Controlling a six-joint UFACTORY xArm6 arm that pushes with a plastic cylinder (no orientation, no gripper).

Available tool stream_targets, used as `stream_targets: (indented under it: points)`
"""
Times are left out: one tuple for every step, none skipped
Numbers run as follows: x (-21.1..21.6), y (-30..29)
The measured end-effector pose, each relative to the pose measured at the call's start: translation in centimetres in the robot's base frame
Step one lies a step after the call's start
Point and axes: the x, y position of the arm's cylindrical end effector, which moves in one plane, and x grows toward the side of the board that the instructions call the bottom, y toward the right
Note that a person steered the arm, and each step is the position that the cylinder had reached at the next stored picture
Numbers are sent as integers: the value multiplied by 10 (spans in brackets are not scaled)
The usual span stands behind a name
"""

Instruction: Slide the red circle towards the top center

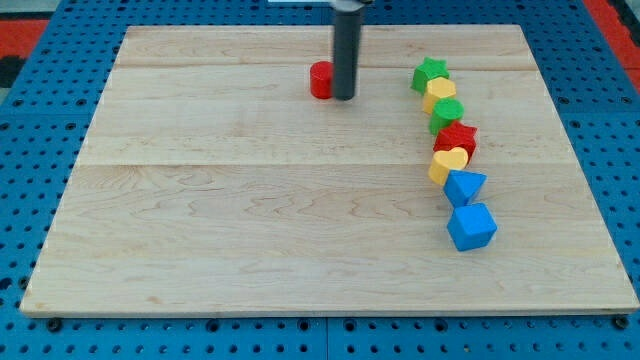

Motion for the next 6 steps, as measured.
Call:
stream_targets:
  points:
    - [-33, 3]
    - [-89, 20]
    - [-89, 58]
    - [-103, 84]
    - [-108, 22]
    - [-108, 54]
